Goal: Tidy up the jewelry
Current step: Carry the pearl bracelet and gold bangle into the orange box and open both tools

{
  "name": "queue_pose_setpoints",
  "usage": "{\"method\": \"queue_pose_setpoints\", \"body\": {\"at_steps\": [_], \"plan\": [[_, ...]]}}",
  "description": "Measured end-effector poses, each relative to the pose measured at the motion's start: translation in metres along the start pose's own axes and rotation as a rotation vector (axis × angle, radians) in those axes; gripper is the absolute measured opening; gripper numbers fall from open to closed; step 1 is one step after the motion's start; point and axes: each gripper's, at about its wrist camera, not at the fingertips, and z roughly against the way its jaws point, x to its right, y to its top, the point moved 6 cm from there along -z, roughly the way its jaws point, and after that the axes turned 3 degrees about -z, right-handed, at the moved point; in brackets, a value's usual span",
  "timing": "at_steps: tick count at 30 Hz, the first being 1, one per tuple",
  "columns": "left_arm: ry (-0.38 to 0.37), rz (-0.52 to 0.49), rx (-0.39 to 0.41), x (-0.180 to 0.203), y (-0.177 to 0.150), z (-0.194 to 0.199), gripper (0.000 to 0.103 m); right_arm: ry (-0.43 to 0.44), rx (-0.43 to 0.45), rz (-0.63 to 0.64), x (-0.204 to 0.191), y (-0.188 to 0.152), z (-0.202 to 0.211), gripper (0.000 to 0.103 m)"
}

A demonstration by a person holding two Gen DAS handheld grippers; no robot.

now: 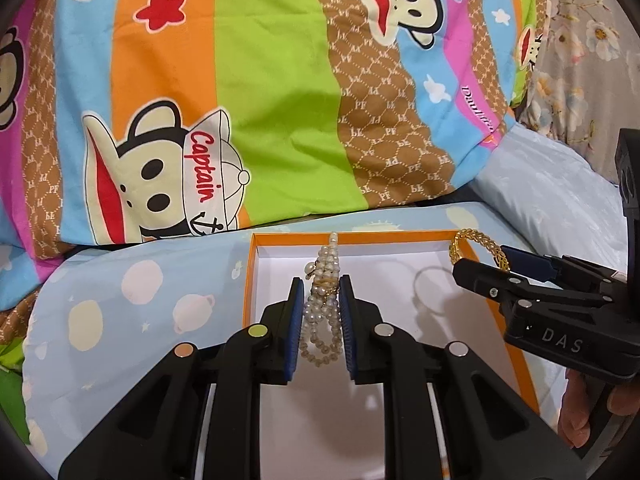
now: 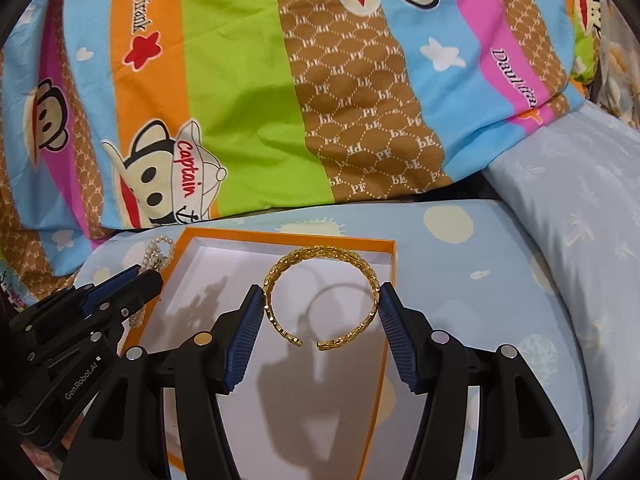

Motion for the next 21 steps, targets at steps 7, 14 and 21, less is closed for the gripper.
{"method": "queue_pose_setpoints", "body": {"at_steps": [7, 14, 21], "plan": [[-0.008, 0.021, -0.006, -0.008, -0.001, -0.014, 0.032, -0.026, -0.008, 0.037, -0.004, 0.001, -0.018, 0.060], [-0.016, 0.080, 0.024, -0.025, -0.009, 0.010, 0.037, -0.022, 0.054, 0.019, 0.005, -0.010, 0.016, 0.060], [0.030, 0.096, 0.002, -0.039, -0.050, 0.047, 0.037, 0.023, 0.046, 0.028, 0.004, -0.058, 0.057, 0.056]]}}
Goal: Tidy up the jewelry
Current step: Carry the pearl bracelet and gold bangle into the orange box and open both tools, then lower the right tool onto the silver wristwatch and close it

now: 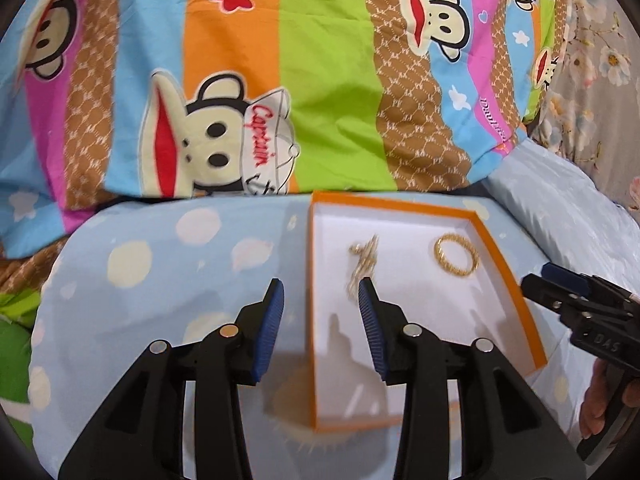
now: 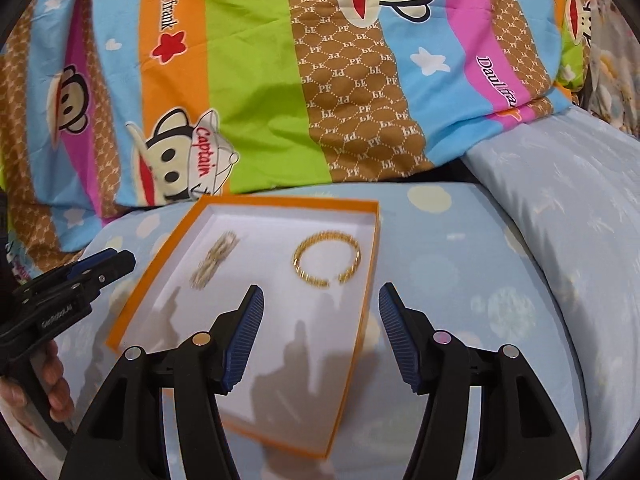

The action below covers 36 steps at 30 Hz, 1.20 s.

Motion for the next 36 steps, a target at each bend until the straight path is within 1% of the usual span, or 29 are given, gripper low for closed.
{"method": "queue_pose_setpoints", "body": {"at_steps": [1, 2, 4, 7, 10, 15, 19, 23, 25, 31, 33, 36], "plan": [[0.020, -0.001, -0.011, -0.002, -0.009, 0.001, 0.037, 0.008, -0.008, 0.000, -0.002, -0.006, 0.002, 0.052], [0.033, -0.002, -0.021, -0.004, -0.016, 0.002, 0.037, 0.010, -0.014, 0.004, -0.005, -0.012, 0.003, 0.051], [0.043, 0.010, -0.048, -0.006, -0.027, -0.001, 0.037, 0.009, -0.029, 0.015, -0.010, -0.022, 0.001, 0.048], [0.049, 0.028, -0.086, -0.005, -0.041, -0.007, 0.037, 0.022, -0.058, 0.020, -0.018, -0.032, -0.005, 0.039], [0.056, 0.020, -0.097, 0.000, -0.048, -0.007, 0.037, 0.019, -0.070, 0.021, -0.020, -0.038, -0.008, 0.036], [0.042, 0.011, -0.101, 0.012, -0.058, -0.002, 0.036, 0.008, -0.081, 0.000, -0.013, -0.045, -0.008, 0.036], [0.061, -0.003, -0.092, 0.018, -0.059, -0.001, 0.037, 0.001, -0.078, 0.002, -0.010, -0.046, -0.006, 0.033], [0.063, 0.022, -0.099, 0.014, -0.059, -0.001, 0.037, -0.013, -0.076, 0.015, -0.010, -0.046, -0.007, 0.033], [0.061, 0.033, -0.089, 0.013, -0.058, 0.005, 0.037, -0.023, -0.066, 0.018, -0.011, -0.045, -0.003, 0.033], [0.075, 0.020, -0.011, 0.017, -0.053, 0.048, 0.037, -0.040, 0.018, 0.034, -0.013, -0.044, 0.041, 0.034], [0.075, 0.013, 0.004, 0.020, -0.056, 0.061, 0.039, -0.052, 0.039, 0.038, -0.013, -0.051, 0.058, 0.034], [0.067, 0.014, 0.008, 0.025, -0.070, 0.080, 0.040, -0.081, 0.056, 0.046, -0.010, -0.069, 0.078, 0.036]]}}
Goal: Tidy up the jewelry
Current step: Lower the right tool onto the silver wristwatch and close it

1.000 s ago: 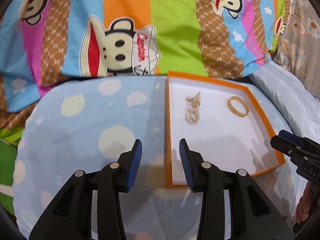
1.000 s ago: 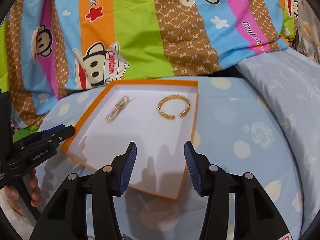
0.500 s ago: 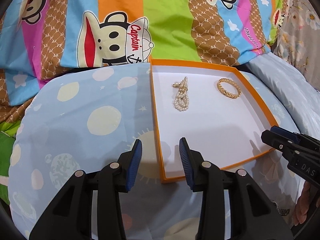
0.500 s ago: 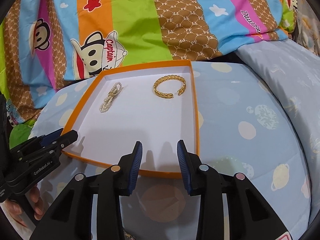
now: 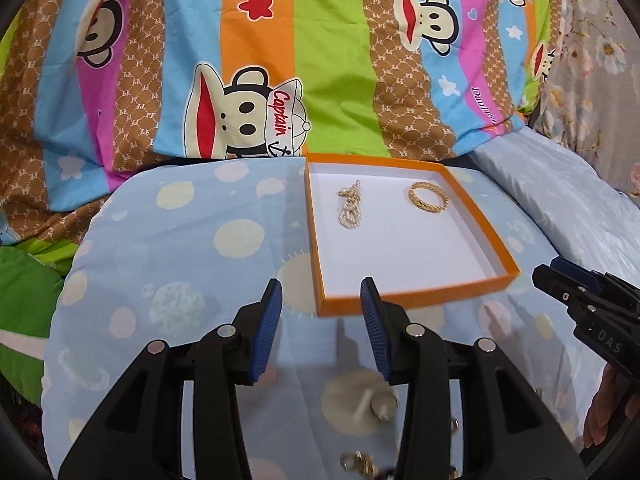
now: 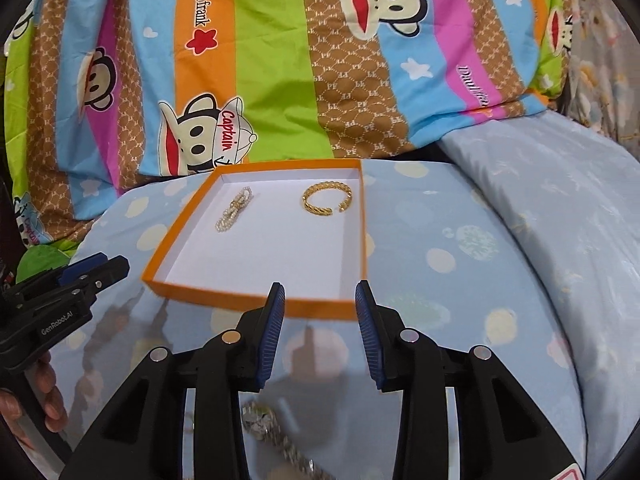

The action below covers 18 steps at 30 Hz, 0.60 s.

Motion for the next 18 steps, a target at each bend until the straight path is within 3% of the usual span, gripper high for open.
{"method": "queue_pose_setpoints", "body": {"at_steps": [3, 10, 13, 16, 18], "plan": [[0.000, 0.009, -0.002, 0.002, -0.016, 0.013, 0.048, -0.012, -0.010, 0.025, -0.001, -0.022, 0.014, 0.036], [-0.022, 0.063, -0.035, 0.000, -0.061, 0.039, 0.051, 0.013, -0.066, 0.032, -0.004, -0.069, 0.020, 0.038], [-0.027, 0.070, -0.053, 0.001, -0.081, 0.046, 0.051, 0.013, -0.075, 0.040, -0.007, -0.079, 0.017, 0.039], [-0.039, 0.072, -0.076, 0.004, -0.098, 0.049, 0.051, 0.017, -0.075, 0.052, -0.010, -0.083, 0.014, 0.049], [-0.041, 0.072, -0.084, 0.006, -0.105, 0.049, 0.051, 0.014, -0.076, 0.063, -0.013, -0.083, 0.012, 0.050]]}}
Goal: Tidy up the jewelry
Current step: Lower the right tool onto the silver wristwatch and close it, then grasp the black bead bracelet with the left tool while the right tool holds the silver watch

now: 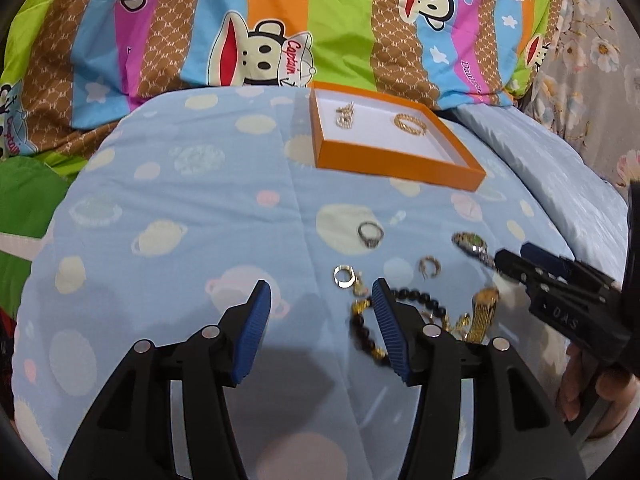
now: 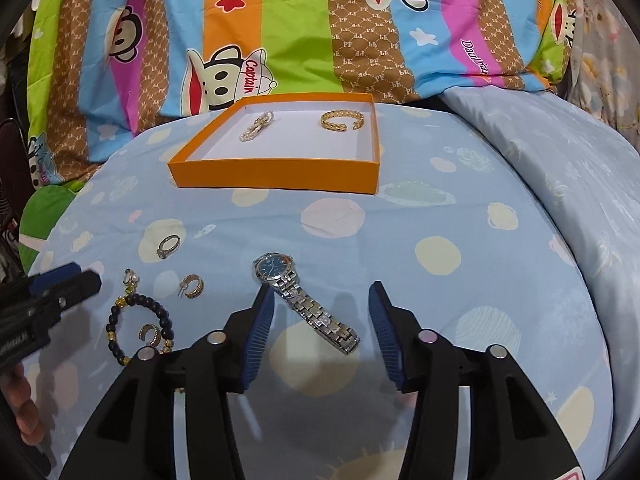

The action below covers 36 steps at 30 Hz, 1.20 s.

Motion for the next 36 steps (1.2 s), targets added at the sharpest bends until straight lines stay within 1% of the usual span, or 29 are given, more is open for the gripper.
{"method": "queue_pose_setpoints", "body": {"at_steps": [2, 5, 7, 9, 13, 15, 18, 20, 24, 25, 26, 32, 36], "plan": [[-0.003, -0.003, -0.013, 0.001, -0.006, -0.003, 0.051, 0.004, -0.005, 0.003, -0.002, 0.002, -0.003, 0.050], [0.007, -0.016, -0.001, 0.003, -0.009, -0.003, 0.051, 0.024, -0.014, 0.010, -0.008, 0.005, -0.009, 0.050], [0.018, -0.027, 0.006, 0.004, -0.010, -0.003, 0.051, 0.021, -0.018, 0.028, -0.014, 0.007, -0.013, 0.050], [0.015, -0.030, -0.004, 0.005, -0.012, -0.005, 0.051, 0.010, -0.024, 0.049, -0.018, 0.009, -0.018, 0.050], [0.019, -0.047, -0.001, 0.008, -0.012, -0.005, 0.051, 0.018, -0.051, 0.056, -0.023, 0.010, -0.028, 0.049], [0.022, -0.052, 0.003, 0.009, -0.013, -0.004, 0.051, 0.029, -0.060, 0.064, -0.025, 0.011, -0.031, 0.045], [0.026, -0.042, 0.011, 0.006, -0.013, -0.003, 0.051, 0.036, -0.066, 0.074, -0.028, 0.011, -0.032, 0.026], [0.024, -0.028, 0.010, 0.004, -0.013, -0.003, 0.051, 0.036, -0.063, 0.070, -0.027, 0.011, -0.031, 0.024], [0.020, -0.018, 0.006, 0.002, -0.013, -0.002, 0.051, 0.027, -0.045, 0.020, -0.015, 0.011, -0.026, 0.023], [0.021, -0.019, 0.006, 0.002, -0.015, -0.001, 0.052, 0.026, -0.039, 0.001, -0.010, 0.010, -0.023, 0.024], [0.021, -0.020, 0.005, 0.002, -0.016, 0.000, 0.055, 0.025, -0.034, -0.020, -0.005, 0.009, -0.021, 0.024], [0.020, -0.020, 0.010, 0.003, -0.021, 0.005, 0.059, 0.008, -0.016, -0.113, 0.024, -0.008, 0.000, 0.024], [0.008, -0.035, 0.018, 0.013, -0.022, 0.008, 0.060, -0.008, -0.009, -0.132, 0.032, -0.020, 0.013, 0.024]]}}
